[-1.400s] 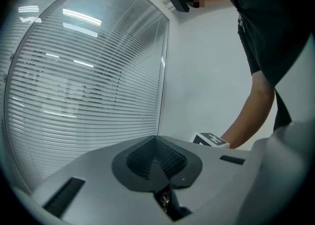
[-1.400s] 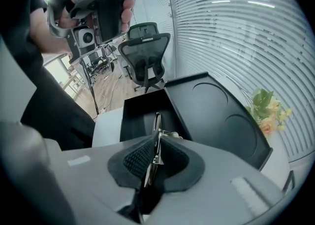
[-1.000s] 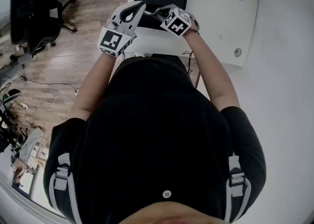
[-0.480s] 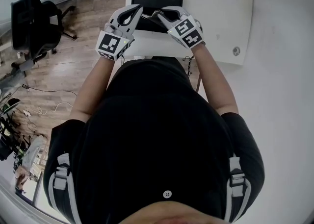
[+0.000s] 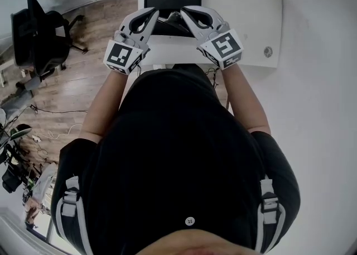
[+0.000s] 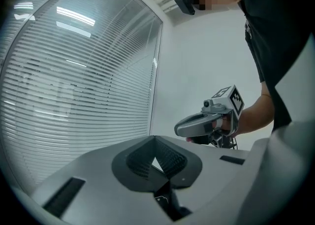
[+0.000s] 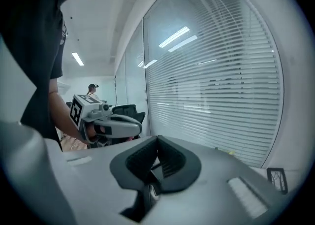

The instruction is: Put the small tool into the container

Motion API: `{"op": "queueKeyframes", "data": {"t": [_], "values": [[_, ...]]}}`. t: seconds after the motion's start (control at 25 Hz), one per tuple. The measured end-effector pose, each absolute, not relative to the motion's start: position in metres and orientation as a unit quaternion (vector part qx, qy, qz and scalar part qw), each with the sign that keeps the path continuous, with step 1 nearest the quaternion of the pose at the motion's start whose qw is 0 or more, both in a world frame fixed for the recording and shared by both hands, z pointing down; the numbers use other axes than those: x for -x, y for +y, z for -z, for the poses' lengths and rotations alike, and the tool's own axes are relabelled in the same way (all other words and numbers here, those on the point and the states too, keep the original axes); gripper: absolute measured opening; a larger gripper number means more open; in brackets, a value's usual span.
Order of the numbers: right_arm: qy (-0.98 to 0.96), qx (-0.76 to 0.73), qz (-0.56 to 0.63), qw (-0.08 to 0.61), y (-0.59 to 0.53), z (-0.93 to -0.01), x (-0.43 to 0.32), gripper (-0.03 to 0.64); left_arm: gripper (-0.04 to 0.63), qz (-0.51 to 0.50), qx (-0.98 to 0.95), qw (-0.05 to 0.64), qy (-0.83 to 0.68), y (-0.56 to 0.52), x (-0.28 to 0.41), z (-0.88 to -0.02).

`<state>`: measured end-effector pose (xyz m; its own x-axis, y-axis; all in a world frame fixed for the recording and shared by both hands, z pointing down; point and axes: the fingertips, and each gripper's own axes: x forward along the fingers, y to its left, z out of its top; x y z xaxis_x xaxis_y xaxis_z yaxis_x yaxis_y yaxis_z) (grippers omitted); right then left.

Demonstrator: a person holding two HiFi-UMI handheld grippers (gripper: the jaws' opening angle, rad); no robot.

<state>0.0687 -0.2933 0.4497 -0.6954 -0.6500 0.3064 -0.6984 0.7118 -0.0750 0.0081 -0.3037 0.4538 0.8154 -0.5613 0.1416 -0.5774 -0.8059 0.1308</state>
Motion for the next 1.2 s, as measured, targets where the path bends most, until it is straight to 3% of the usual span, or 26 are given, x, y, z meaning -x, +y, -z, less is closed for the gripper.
{"op": "queueKeyframes", "data": {"t": [0.48,1.2], "values": [[-0.91,-0.408,-0.041,0.059,-0.279,-0.403,-0.078,0.011,0.005,-0.038,-0.958,0.055,-0.281,-0.289,-0.016,-0.42],[-0.907,-0.419,-0.022,0.035,-0.27,-0.38,-0.078,0.011,0.005,-0.015,-0.957,0.046,-0.285,-0.288,-0.017,-0.392]]}}
